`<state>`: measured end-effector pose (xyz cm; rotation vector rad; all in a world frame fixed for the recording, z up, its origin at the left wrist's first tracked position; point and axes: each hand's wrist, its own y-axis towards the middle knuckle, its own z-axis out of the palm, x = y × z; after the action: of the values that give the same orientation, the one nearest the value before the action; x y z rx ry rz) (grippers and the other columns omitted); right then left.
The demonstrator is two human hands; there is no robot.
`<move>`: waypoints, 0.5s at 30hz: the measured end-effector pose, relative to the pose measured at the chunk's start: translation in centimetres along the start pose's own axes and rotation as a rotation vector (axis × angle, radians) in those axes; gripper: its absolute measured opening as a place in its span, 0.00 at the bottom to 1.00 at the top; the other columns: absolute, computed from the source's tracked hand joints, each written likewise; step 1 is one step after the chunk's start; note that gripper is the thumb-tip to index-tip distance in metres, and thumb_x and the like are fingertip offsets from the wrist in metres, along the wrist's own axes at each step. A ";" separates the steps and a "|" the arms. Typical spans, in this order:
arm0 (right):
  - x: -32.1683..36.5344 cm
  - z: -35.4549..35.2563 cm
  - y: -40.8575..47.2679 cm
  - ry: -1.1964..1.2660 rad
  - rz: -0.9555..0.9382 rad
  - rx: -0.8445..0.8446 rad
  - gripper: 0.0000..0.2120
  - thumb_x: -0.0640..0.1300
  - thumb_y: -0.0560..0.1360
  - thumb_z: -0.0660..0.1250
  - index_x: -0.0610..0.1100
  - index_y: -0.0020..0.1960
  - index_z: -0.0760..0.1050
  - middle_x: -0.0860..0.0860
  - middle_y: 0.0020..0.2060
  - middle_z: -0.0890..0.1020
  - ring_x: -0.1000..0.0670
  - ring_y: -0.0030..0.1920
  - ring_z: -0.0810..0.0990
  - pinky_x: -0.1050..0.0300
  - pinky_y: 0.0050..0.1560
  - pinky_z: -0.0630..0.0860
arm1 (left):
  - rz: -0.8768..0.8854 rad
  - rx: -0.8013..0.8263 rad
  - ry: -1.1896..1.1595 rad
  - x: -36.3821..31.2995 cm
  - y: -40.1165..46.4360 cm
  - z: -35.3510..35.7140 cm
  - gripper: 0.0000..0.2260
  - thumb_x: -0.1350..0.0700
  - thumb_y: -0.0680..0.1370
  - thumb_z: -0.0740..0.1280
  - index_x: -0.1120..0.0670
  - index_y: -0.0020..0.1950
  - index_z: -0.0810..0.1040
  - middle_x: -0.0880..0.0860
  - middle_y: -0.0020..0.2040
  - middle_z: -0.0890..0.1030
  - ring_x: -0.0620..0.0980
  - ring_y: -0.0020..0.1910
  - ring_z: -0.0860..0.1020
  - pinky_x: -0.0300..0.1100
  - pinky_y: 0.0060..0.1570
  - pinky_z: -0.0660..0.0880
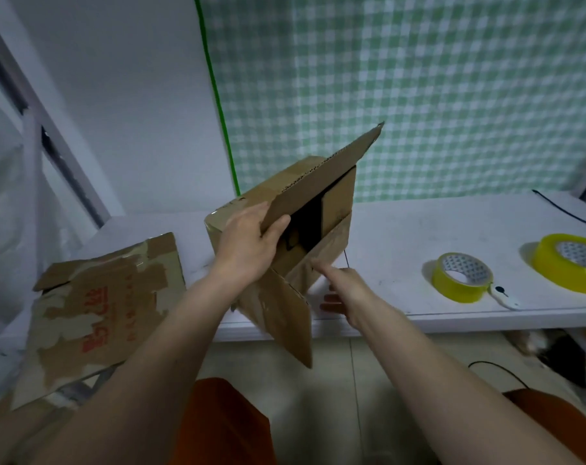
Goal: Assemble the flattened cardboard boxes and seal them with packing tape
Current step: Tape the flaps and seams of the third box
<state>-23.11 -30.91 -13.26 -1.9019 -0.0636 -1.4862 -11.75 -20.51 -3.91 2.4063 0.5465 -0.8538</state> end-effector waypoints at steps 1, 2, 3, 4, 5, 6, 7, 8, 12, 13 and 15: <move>-0.1 1.0 0.3 0.005 0.011 0.026 0.37 0.63 0.69 0.69 0.42 0.69 0.65 0.46 0.58 0.74 0.42 0.57 0.76 0.49 0.55 0.76 | 0.007 -0.009 0.006 0.0 -0.1 0.1 0.15 0.48 0.81 0.61 0.53 0.63 0.77 0.52 0.55 0.81 0.54 0.56 0.76 0.52 0.58 0.73; -0.1 1.8 0.5 0.023 0.007 0.070 0.36 0.63 0.69 0.69 0.42 0.68 0.66 0.46 0.56 0.75 0.42 0.55 0.76 0.51 0.50 0.75 | 0.013 -0.016 0.011 0.0 -0.2 0.2 0.14 0.49 0.81 0.61 0.53 0.63 0.78 0.51 0.55 0.80 0.54 0.56 0.76 0.51 0.58 0.73; -0.2 2.5 0.7 0.035 -0.004 0.116 0.35 0.62 0.69 0.70 0.42 0.67 0.68 0.47 0.54 0.77 0.44 0.52 0.77 0.53 0.45 0.74 | 0.015 -0.024 0.010 0.1 -0.3 0.2 0.14 0.49 0.81 0.61 0.53 0.62 0.78 0.50 0.53 0.80 0.54 0.56 0.76 0.50 0.57 0.73; -0.3 3.0 0.9 0.027 -0.016 0.144 0.34 0.62 0.70 0.69 0.43 0.67 0.69 0.47 0.53 0.78 0.44 0.50 0.78 0.54 0.41 0.73 | 0.003 -0.031 -0.005 0.2 -0.4 0.1 0.14 0.49 0.81 0.61 0.53 0.61 0.78 0.50 0.51 0.79 0.53 0.55 0.76 0.48 0.56 0.73; -0.3 3.3 1.1 0.009 -0.019 0.157 0.31 0.62 0.71 0.68 0.44 0.67 0.69 0.46 0.54 0.79 0.44 0.51 0.78 0.54 0.40 0.74 | -0.019 -0.034 -0.032 0.3 -0.4 0.0 0.14 0.49 0.81 0.61 0.54 0.61 0.78 0.49 0.50 0.79 0.53 0.54 0.76 0.47 0.54 0.73; -0.2 3.5 1.3 -0.004 -0.020 0.158 0.28 0.60 0.73 0.67 0.44 0.66 0.69 0.45 0.55 0.79 0.43 0.53 0.78 0.53 0.42 0.75 | -0.041 -0.039 -0.068 0.4 -0.4 -0.2 0.14 0.49 0.81 0.61 0.54 0.60 0.79 0.50 0.50 0.79 0.52 0.53 0.77 0.46 0.53 0.73; -0.1 3.4 1.3 -0.004 -0.013 0.147 0.23 0.56 0.75 0.65 0.43 0.63 0.70 0.44 0.54 0.79 0.42 0.53 0.78 0.50 0.45 0.77 | -0.064 -0.046 -0.110 0.5 -0.3 -0.5 0.13 0.49 0.81 0.62 0.54 0.60 0.78 0.49 0.50 0.79 0.51 0.53 0.77 0.45 0.53 0.74; 0.2 3.1 1.0 0.007 -0.003 0.134 0.17 0.51 0.76 0.64 0.41 0.59 0.72 0.42 0.50 0.80 0.41 0.51 0.79 0.47 0.49 0.79 | -0.088 -0.061 -0.158 0.5 -0.2 -0.7 0.13 0.49 0.81 0.62 0.54 0.60 0.78 0.48 0.50 0.79 0.49 0.52 0.77 0.43 0.52 0.74; -0.4 0.3 0.1 0.214 0.031 0.147 0.06 0.34 0.72 0.58 0.41 0.45 0.72 0.44 0.33 0.75 0.45 0.35 0.77 0.49 0.41 0.81 | -0.225 -0.185 -0.338 0.9 0.6 -2.0 0.10 0.48 0.81 0.63 0.51 0.58 0.77 0.46 0.48 0.78 0.44 0.45 0.77 0.40 0.51 0.73; -0.7 -0.3 -0.1 0.276 0.022 0.152 0.07 0.33 0.72 0.56 0.42 0.45 0.71 0.45 0.32 0.73 0.46 0.33 0.74 0.52 0.36 0.78 | -0.258 -0.236 -0.378 1.2 0.9 -2.4 0.08 0.48 0.80 0.63 0.50 0.53 0.77 0.46 0.47 0.79 0.45 0.45 0.77 0.42 0.51 0.74; -1.0 -1.2 -0.8 0.356 -0.006 0.139 0.09 0.33 0.73 0.56 0.42 0.49 0.71 0.45 0.35 0.74 0.46 0.34 0.74 0.55 0.33 0.76 | -0.310 -0.344 -0.472 1.5 1.2 -2.9 0.07 0.47 0.80 0.64 0.46 0.43 0.74 0.44 0.43 0.79 0.44 0.43 0.78 0.42 0.49 0.76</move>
<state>-24.79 -30.64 -13.65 -1.5070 -0.0081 -1.7552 -8.71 -19.38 -2.58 1.7556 0.8082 -1.2935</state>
